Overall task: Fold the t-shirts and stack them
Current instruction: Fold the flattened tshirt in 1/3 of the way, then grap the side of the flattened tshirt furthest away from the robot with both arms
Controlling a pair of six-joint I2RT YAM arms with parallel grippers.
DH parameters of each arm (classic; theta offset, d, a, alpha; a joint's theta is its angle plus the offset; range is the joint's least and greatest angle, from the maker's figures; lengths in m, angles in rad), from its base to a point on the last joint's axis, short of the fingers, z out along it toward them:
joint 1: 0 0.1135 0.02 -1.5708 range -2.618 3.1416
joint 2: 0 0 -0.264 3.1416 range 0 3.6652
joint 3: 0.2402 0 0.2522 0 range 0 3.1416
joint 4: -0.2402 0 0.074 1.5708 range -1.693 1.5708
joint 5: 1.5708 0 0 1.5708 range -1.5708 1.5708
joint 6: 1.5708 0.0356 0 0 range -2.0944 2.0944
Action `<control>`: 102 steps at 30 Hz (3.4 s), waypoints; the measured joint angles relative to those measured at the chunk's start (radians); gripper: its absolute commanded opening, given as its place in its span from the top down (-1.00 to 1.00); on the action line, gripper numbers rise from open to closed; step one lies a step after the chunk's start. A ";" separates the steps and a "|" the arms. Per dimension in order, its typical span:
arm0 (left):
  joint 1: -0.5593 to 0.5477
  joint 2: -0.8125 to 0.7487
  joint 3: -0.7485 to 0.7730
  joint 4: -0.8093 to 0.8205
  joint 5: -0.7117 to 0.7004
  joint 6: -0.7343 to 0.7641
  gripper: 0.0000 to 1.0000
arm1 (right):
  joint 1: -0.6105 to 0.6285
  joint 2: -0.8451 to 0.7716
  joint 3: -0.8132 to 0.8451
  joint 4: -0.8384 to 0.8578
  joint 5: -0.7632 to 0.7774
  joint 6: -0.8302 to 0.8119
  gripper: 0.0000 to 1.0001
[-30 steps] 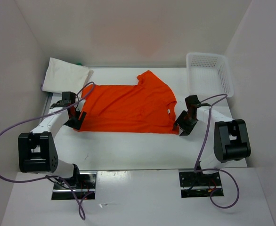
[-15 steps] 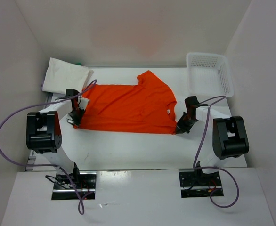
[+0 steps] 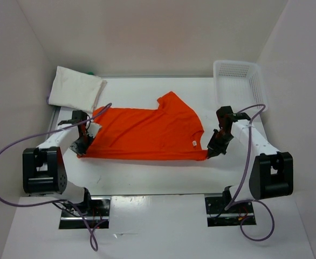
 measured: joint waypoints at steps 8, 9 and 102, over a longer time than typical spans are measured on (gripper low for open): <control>-0.002 -0.129 -0.068 -0.163 -0.093 0.055 0.73 | 0.126 -0.032 0.065 -0.169 0.006 -0.019 1.00; -0.006 -0.145 -0.080 -0.175 -0.114 0.058 0.67 | 0.150 -0.032 0.065 -0.178 0.005 -0.018 1.00; 0.097 0.482 0.528 0.043 0.373 -0.147 1.00 | 0.391 1.142 1.621 -0.034 0.127 -0.222 1.00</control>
